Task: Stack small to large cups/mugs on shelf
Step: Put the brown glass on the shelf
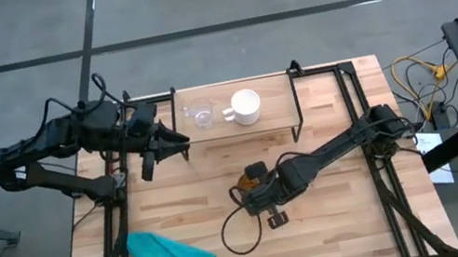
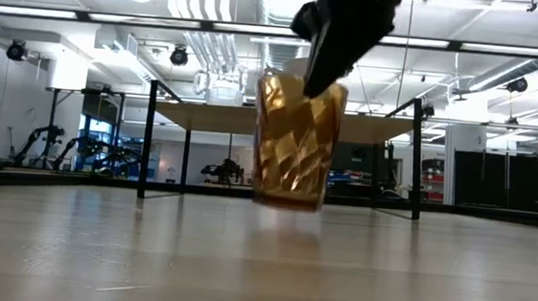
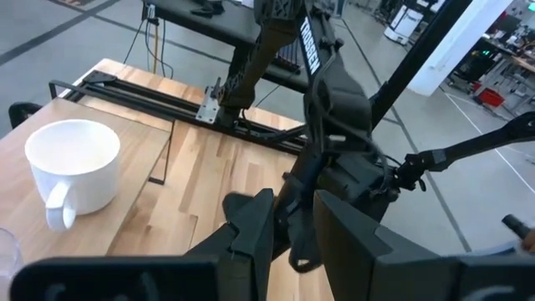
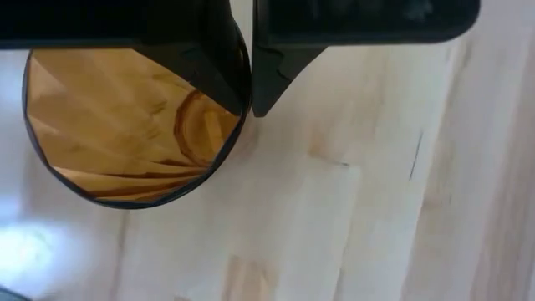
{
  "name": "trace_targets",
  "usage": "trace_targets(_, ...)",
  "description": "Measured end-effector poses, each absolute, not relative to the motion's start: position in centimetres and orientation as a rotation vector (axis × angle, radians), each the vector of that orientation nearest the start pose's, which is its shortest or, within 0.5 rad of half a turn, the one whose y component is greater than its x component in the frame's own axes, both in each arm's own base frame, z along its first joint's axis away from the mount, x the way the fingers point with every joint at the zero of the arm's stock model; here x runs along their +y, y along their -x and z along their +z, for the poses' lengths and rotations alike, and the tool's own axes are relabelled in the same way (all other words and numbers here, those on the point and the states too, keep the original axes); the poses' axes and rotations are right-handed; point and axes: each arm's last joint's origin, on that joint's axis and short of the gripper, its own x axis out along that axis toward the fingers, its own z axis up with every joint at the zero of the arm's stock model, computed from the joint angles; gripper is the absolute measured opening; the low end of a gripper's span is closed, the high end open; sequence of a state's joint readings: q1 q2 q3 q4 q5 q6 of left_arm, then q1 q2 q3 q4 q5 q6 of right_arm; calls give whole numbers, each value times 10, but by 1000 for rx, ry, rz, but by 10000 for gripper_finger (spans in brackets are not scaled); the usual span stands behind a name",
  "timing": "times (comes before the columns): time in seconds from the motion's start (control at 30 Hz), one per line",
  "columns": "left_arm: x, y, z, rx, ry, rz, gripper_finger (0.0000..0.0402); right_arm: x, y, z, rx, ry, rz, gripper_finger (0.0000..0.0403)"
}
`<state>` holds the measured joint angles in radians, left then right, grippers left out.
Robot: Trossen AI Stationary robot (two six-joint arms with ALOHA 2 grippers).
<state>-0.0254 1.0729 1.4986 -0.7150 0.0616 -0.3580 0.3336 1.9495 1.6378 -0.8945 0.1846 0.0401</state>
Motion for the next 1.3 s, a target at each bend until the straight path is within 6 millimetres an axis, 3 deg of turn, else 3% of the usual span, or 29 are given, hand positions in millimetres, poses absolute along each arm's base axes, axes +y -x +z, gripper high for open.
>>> trace_targets(0.23,-7,-187,463,307,362,-33,74,125,-377,287,1226,170,16,10)
trace_targets(0.5,-7,-188,463,308,362,-32,74,111,-351,345,1367,158,-49,12)
trace_targets(0.73,-7,-188,464,307,362,-33,74,89,-344,383,1247,127,-95,12)
trace_targets(1.0,-7,-188,464,307,363,-33,74,46,-340,398,1207,86,-215,13)
trace_targets(1.3,-7,-188,463,311,363,-32,74,0,-342,399,1202,-58,-370,13)
